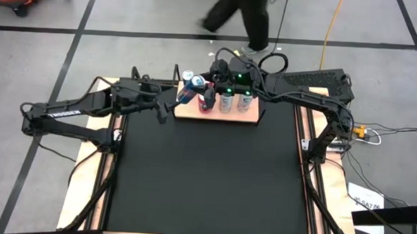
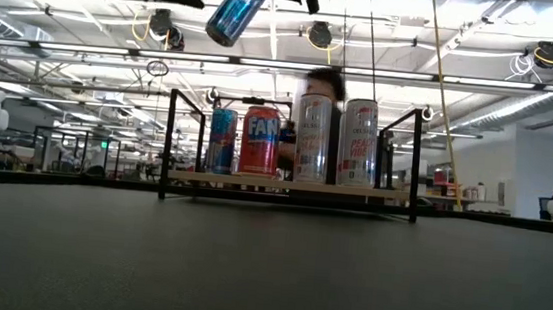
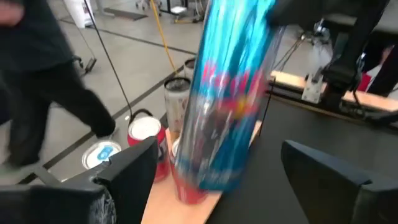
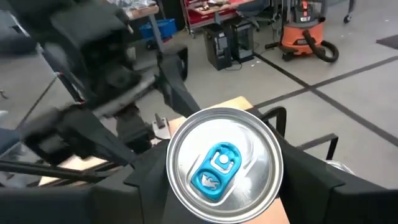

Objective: Place canned beverage on shelf
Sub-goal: Put the blue soda can on the shelf

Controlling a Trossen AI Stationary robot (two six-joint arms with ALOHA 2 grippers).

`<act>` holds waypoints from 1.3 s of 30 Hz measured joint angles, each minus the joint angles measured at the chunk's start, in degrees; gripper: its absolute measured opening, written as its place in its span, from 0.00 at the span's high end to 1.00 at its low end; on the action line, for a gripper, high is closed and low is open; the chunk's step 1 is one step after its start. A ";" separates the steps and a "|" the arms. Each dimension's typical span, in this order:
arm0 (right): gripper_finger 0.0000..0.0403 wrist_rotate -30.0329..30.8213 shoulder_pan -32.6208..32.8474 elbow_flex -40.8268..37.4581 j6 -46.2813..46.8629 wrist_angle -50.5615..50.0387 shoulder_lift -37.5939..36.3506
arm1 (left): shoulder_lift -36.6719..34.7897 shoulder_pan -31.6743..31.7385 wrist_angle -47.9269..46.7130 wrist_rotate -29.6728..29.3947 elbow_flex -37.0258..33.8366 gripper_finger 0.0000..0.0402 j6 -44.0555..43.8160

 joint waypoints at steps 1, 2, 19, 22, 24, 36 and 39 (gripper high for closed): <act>0.44 0.03 -0.03 0.00 -0.07 0.07 0.32 | -0.02 0.00 0.02 0.00 0.53 0.17 -0.01; 0.44 -0.01 -0.07 0.01 -0.35 -0.32 0.83 | -0.02 0.00 -0.12 0.00 1.07 0.17 0.00; 0.44 0.43 -2.11 26.23 -11.64 -24.21 22.85 | 0.02 4.60 -16.14 0.06 7.15 0.17 -1.19; 0.43 0.35 -3.05 26.23 -12.77 -26.23 25.50 | -0.06 4.61 -18.43 -1.58 7.15 0.17 -4.17; 0.44 0.41 -3.42 26.23 -14.16 -26.38 27.06 | -0.59 4.61 -19.38 -1.96 7.15 0.17 -4.38; 0.43 0.21 -4.76 26.28 -16.08 -20.68 30.63 | -2.21 4.63 -19.78 -4.19 7.15 0.17 -4.42; 0.43 0.13 -5.23 26.29 -15.63 -20.43 31.62 | -2.21 4.73 -19.76 -4.28 7.15 0.17 -4.09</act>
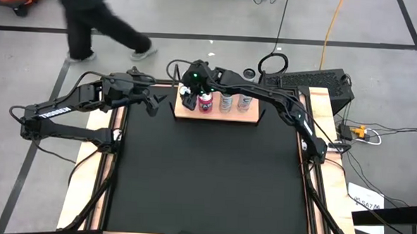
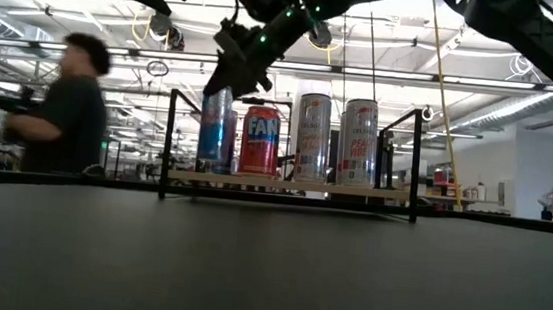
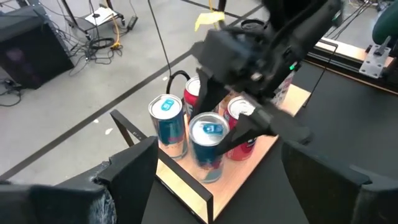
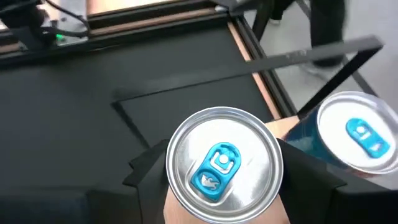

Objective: Place canned beverage on shelf
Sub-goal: Put the blue soda can on the shelf, then return to Home Position

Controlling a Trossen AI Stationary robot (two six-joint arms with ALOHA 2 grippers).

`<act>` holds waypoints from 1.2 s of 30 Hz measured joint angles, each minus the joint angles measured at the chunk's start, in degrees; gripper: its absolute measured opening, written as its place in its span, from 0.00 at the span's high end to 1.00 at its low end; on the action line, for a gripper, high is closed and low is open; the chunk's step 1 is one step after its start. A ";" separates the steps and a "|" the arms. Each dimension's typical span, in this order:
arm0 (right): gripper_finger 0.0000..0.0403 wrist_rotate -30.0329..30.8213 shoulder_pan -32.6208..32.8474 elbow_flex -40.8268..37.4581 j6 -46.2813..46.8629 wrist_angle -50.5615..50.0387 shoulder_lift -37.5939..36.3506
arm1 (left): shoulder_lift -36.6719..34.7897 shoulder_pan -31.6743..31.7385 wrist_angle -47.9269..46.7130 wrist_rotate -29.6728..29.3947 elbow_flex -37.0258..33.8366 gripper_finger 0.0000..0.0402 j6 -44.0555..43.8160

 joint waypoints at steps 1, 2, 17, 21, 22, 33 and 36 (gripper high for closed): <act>0.43 -0.06 -0.14 0.00 0.71 0.33 0.28 | 0.00 0.01 0.00 -0.02 0.00 0.17 -0.08; 0.43 -0.12 -0.34 -0.04 1.31 0.61 0.50 | 0.00 0.03 0.00 -0.05 0.00 0.17 -0.23; 0.40 -1.61 -0.83 -0.07 2.49 -0.69 1.83 | -0.33 0.04 -1.33 -0.48 -0.03 0.17 -0.30; 0.37 -1.61 -0.83 -0.07 2.43 -0.60 1.83 | -0.33 0.04 -1.29 -0.48 -0.04 0.17 -0.32; 0.36 -1.61 -0.83 -0.07 2.46 -0.45 1.83 | -0.33 0.03 -1.31 -0.49 -0.03 0.17 -0.32; 0.25 -1.63 -0.83 -0.07 4.22 1.44 0.36 | -0.33 0.03 -1.42 -2.13 -0.04 0.17 -0.40; 0.25 -1.61 -0.82 -0.07 4.30 1.71 -0.83 | -0.35 0.05 -1.86 -3.00 -0.04 0.17 0.12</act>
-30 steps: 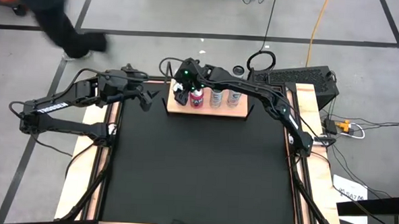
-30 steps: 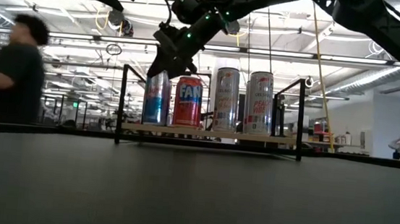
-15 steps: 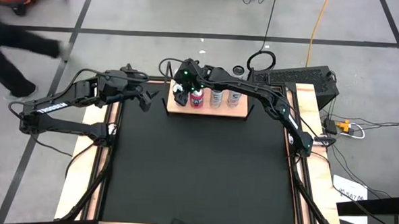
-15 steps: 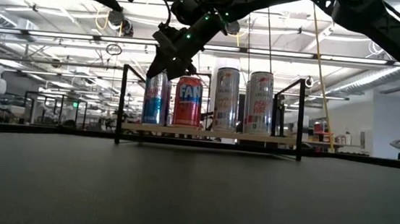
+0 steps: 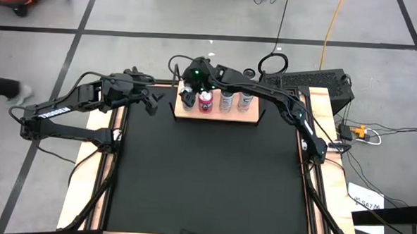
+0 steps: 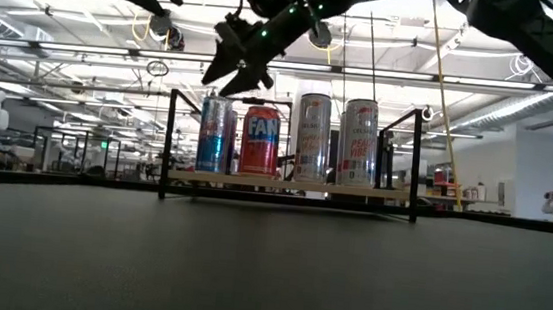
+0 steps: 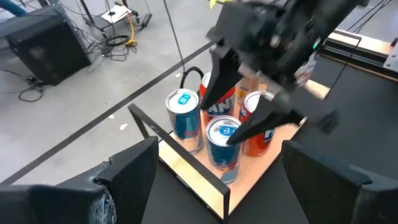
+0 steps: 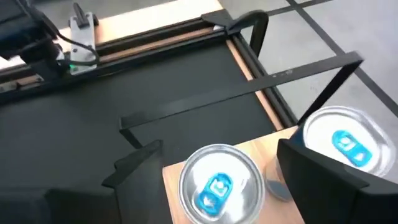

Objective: Place canned beverage on shelf
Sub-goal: Return to Home Position

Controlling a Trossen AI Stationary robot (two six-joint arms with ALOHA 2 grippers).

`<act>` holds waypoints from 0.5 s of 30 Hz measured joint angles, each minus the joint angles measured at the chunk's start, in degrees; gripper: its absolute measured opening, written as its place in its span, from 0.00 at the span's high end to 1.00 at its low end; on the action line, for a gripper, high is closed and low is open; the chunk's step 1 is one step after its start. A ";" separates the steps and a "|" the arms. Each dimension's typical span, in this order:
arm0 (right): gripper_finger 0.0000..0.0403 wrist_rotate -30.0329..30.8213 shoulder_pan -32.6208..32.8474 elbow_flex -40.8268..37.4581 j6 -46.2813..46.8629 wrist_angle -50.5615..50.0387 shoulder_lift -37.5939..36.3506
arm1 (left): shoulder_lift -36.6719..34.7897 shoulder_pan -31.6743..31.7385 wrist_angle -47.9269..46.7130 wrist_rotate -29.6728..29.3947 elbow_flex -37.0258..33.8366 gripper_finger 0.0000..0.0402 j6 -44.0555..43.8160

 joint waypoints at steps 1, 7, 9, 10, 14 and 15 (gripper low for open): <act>0.25 0.01 0.01 0.00 0.20 -0.29 -0.52 | 0.00 0.00 -0.16 -0.16 0.00 0.17 0.06; 0.25 0.09 0.02 0.00 1.18 -1.61 -5.10 | -0.26 -0.07 -0.62 -1.09 -0.01 0.17 -0.91; 0.25 0.04 0.11 0.00 1.88 -1.74 -7.67 | -0.78 -0.07 0.58 -0.90 -0.02 0.19 -0.61; 0.25 0.03 0.27 0.00 2.32 -2.05 -8.89 | -1.18 -0.09 1.35 -0.20 -0.02 0.21 -0.52; 0.27 0.22 1.63 0.00 3.39 -3.64 -13.49 | -3.22 -0.11 4.10 1.18 -0.08 0.32 -0.52; 0.28 0.22 2.24 0.00 3.51 -3.94 -14.63 | -3.87 -0.24 5.54 1.56 -0.41 0.35 -0.56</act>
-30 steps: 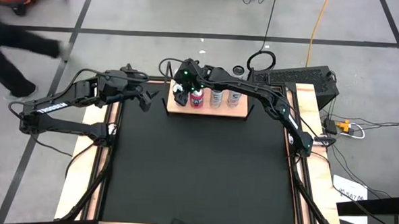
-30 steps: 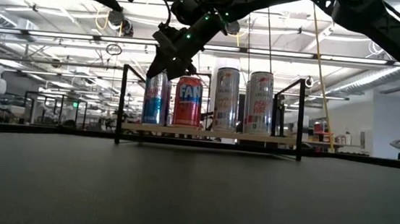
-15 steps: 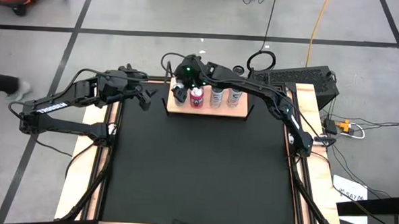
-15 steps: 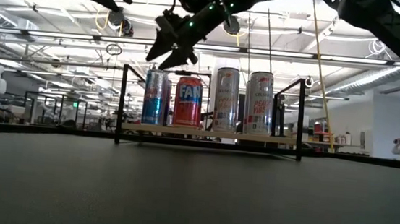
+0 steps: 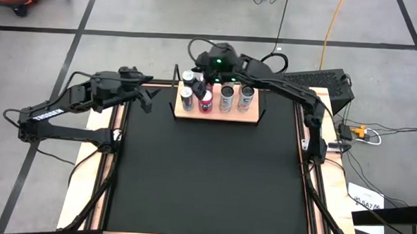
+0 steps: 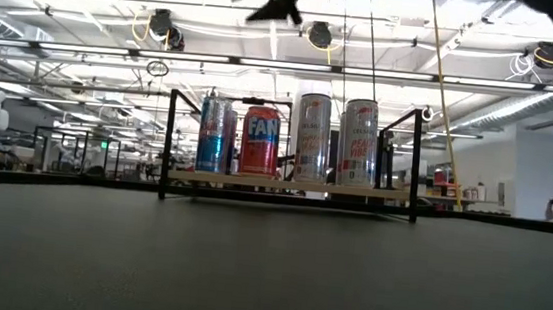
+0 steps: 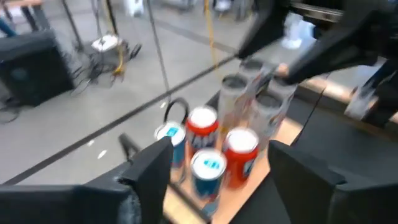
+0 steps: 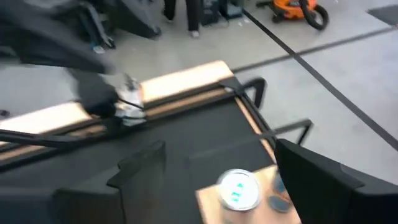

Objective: Place canned beverage on shelf
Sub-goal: Return to Home Position

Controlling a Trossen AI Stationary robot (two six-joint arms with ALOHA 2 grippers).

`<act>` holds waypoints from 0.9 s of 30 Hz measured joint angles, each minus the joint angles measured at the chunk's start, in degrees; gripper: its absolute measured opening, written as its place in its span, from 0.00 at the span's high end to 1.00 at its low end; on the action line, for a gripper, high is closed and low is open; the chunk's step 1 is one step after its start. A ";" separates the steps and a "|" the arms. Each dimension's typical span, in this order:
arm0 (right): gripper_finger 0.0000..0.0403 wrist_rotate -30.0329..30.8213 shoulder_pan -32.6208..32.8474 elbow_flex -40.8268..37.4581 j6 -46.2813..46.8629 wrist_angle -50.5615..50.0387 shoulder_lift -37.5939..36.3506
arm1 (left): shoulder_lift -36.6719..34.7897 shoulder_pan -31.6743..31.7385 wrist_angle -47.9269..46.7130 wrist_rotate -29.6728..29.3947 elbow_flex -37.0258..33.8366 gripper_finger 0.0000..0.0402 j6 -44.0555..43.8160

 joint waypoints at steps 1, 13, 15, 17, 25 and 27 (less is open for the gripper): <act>0.30 0.02 0.63 0.00 0.36 -0.55 -1.26 | -0.88 -0.31 1.96 0.26 -0.81 0.38 0.01; 0.58 12.91 14.08 0.00 0.76 -8.44 -10.10 | -6.56 -8.44 24.92 9.52 -15.13 0.68 -1.42; 0.61 15.21 16.49 -1.26 1.62 -7.13 -11.06 | -6.84 -10.72 29.99 9.41 -17.02 0.70 -1.27; 0.65 16.28 18.73 -3.98 2.94 -4.68 -12.15 | -6.97 -12.73 34.65 8.03 -18.94 0.73 -0.61; 0.77 22.22 26.87 -25.75 9.92 12.61 -22.80 | -7.27 -19.36 42.03 6.38 -24.37 0.85 0.07; 0.80 24.16 28.73 -32.02 12.35 16.74 -26.50 | -7.32 -20.73 42.58 6.38 -25.01 0.87 0.31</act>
